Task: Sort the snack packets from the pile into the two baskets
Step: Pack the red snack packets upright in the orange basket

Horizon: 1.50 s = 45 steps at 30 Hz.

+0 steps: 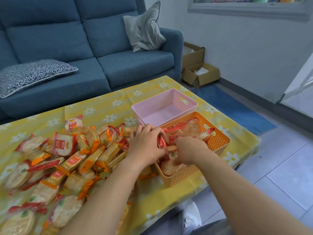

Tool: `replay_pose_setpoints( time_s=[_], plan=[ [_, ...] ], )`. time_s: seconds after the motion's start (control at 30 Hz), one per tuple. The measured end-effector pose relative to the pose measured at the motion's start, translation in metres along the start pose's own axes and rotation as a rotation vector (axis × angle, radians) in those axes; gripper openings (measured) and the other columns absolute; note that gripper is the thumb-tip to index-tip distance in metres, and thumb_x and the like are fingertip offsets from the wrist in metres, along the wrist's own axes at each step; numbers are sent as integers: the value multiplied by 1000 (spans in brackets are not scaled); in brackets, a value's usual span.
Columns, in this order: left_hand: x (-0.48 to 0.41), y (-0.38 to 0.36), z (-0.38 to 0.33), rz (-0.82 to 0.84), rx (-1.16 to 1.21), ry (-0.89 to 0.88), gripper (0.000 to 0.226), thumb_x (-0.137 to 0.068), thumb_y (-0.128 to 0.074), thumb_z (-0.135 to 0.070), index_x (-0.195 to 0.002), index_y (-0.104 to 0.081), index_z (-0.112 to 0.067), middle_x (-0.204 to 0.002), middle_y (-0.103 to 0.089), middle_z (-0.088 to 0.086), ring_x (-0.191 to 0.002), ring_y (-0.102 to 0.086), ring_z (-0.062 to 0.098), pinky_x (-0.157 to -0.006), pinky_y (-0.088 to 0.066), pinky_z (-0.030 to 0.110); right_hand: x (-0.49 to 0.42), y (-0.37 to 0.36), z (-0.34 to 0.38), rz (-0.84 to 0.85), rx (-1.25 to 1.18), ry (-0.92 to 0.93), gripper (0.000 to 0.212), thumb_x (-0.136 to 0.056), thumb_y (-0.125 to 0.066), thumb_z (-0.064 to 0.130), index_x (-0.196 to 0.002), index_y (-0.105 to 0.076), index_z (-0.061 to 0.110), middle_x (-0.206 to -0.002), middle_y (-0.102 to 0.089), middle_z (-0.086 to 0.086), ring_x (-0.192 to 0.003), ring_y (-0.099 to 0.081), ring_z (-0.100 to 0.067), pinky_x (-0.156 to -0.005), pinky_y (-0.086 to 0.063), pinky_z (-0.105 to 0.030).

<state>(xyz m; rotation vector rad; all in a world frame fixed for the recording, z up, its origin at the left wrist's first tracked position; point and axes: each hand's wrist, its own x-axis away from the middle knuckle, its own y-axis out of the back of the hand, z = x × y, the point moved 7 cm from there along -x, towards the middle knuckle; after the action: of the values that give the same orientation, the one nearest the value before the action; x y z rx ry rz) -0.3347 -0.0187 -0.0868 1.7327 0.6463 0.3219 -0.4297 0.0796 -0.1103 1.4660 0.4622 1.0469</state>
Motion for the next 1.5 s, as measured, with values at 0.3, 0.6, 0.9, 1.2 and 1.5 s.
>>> replay_pose_setpoints(
  time_s=[0.3,0.6,0.9,1.2,1.5],
  plan=[
    [-4,0,1,-9,-13,32,39,-76,-69,-56,-110,-54,-44,-122,-49,-14,-121,-37,20,-98,-27,41,5,13,1,26,-218,31,31,-84,-70,37,-98,-56,13,-88,-59,-3,-81,-62,-22,-71,-56,-38],
    [-3,1,0,2,-76,34,43,-75,-67,-59,-113,-53,-45,-125,-49,-12,-123,-37,21,-101,-26,43,7,42,-29,-126,-450,-117,12,-84,-66,20,-91,-60,11,-79,-61,-3,-64,-60,-17,-53,-50,-28],
    [3,4,5,-20,25,16,78,-64,-70,-66,-130,-40,-38,-132,-47,-8,-121,-40,23,-98,-36,38,-11,19,4,-353,-471,-37,21,-86,-67,31,-89,-60,12,-82,-65,-6,-74,-63,-27,-63,-56,-42],
    [-1,-7,-8,14,-30,-13,48,-76,-59,-68,-119,-52,-47,-127,-45,-13,-122,-41,18,-99,-34,40,-14,39,-40,-438,-523,-49,40,-90,-55,11,-128,-62,23,-126,-59,3,-98,-61,-16,-69,-53,-26],
    [-2,-4,-10,-36,-77,22,39,-80,-65,-59,-112,-54,-40,-122,-46,-9,-117,-44,21,-93,-36,38,-14,40,-29,-492,-6,-111,31,-94,-53,33,-121,-67,37,-121,-57,-2,-118,-49,-27,-99,-37,-47]
  ],
)
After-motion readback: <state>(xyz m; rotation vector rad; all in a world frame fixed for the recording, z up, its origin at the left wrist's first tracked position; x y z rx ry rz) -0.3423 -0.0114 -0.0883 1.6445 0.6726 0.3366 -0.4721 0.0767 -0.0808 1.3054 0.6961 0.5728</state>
